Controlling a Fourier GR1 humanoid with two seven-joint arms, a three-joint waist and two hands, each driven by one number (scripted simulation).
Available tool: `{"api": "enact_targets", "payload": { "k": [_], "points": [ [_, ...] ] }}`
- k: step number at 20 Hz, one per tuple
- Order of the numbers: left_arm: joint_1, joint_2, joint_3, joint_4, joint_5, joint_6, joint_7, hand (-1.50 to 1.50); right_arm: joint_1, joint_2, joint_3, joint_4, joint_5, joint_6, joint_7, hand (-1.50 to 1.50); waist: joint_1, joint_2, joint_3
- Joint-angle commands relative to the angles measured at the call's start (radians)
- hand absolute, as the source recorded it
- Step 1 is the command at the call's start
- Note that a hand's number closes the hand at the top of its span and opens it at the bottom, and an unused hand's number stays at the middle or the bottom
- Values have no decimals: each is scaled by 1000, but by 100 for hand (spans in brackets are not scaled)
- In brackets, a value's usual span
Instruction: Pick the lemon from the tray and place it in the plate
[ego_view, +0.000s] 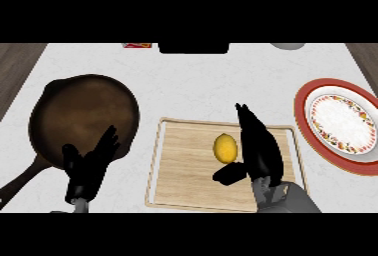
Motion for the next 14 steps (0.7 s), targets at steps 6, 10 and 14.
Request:
{"api": "enact_targets", "payload": {
  "k": [6,10,14],
  "points": [
    [-78,-32,62,105,-29,-42,-17,0,54,54,-3,54,136,39,13,-150,-4,0,0],
    [-29,-52,43,33,-63,-30,21,0,71,71,-53,132,143,23,-73,-150,-2,0,0],
    [-35,-78,54,76,-74,-36,-28,0,-37,133,-78,336,138,-7,-112,-150,2,2,0]
  ]
}}
